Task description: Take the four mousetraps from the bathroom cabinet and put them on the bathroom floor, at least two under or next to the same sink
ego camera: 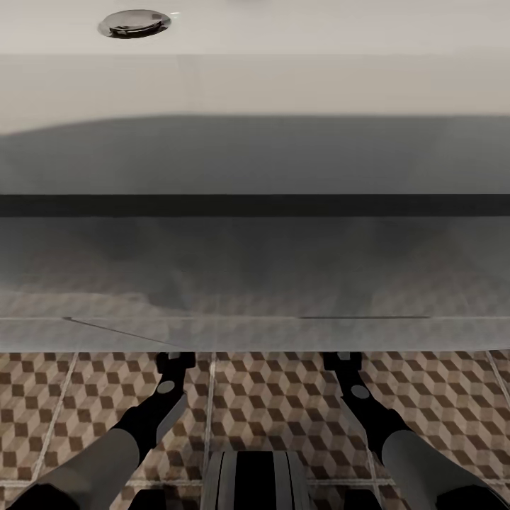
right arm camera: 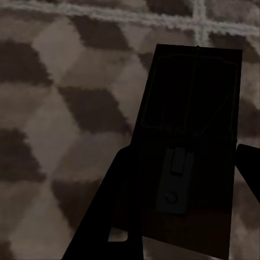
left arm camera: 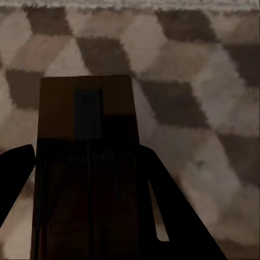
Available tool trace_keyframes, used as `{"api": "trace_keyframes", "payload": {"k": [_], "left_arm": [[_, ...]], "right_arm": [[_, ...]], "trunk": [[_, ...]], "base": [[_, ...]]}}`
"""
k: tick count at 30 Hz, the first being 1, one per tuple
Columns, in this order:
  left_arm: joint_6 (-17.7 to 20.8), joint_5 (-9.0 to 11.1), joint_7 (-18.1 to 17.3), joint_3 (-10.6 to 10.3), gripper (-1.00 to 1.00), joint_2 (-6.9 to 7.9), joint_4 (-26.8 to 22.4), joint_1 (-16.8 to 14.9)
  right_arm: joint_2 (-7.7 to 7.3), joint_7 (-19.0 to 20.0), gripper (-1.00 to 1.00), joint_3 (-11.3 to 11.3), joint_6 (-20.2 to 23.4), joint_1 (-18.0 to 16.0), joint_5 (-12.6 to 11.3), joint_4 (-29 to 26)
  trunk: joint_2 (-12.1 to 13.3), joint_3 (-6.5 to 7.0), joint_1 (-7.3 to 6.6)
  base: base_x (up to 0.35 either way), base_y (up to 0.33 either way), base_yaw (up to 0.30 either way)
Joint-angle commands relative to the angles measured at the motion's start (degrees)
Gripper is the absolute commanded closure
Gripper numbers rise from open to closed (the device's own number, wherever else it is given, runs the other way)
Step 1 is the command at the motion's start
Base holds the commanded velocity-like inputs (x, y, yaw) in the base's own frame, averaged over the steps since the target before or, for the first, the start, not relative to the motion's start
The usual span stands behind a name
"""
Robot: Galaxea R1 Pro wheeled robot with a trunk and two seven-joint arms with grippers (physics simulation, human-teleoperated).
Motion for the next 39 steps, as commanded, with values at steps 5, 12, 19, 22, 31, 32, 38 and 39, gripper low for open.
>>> {"api": "trace_keyframes", "payload": {"k": [5, 12, 19, 22, 31, 32, 38, 39], "left_arm": [[1.7, 0.5, 2.6, -0.5, 1.00, 0.10, -0.4, -0.5], [2.0, 0.5, 4.9, -0.5, 1.00, 0.09, -0.5, -0.7], [2.0, 0.5, 6.2, -0.5, 1.00, 0.09, -1.2, -0.7], [2.1, 0.5, 8.0, -0.5, 1.00, 0.01, -2.3, -0.7], [2.2, 0.6, 9.3, -0.5, 1.00, -0.35, -2.9, -0.8], [2.2, 0.6, 9.3, -0.5, 1.00, -0.35, -2.9, -0.8], [2.2, 0.4, 9.3, -0.5, 1.00, 0.07, -2.8, -0.8], [2.2, 0.4, 9.3, -0.5, 1.00, 0.11, -2.8, -0.8]], "right_arm": [[-0.05, -0.3, 1.00, 0.5, -0.3, 0.0, -0.6, 0.6], [-0.05, -0.2, 1.00, 0.5, -0.4, 0.0, -0.6, 1.4], [-0.05, -0.2, 1.00, 0.5, -1.4, 0.0, -0.4, 1.5], [-0.05, -0.2, 1.00, 0.6, -1.7, 0.0, -0.3, 1.5], [-0.05, -0.2, 1.00, 0.5, -1.8, 0.0, -0.2, 1.5], [-0.05, -0.2, 1.00, 0.5, -1.8, 0.0, -0.2, 1.5], [-0.05, -0.2, 1.00, 0.5, -1.8, 0.0, -0.5, 1.5], [-0.05, -0.2, 1.00, 0.5, -1.8, 0.0, -0.5, 1.5]], "trunk": [[0.0, -0.03, -0.01], [0.0, -0.03, -0.01], [0.0, -0.03, -0.01], [0.0, -0.03, -0.01], [0.0, -0.03, -0.01], [0.0, -0.03, -0.01], [0.0, -0.03, -0.01], [0.0, -0.03, -0.01]], "base": [[0.000, 0.000, 0.000], [0.000, 0.000, 0.000], [0.000, 0.000, 0.000], [0.000, 0.000, 0.000], [0.000, 0.000, 0.000], [0.000, 0.000, 0.000], [0.000, 0.000, 0.000], [0.000, 0.000, 0.000]]}}
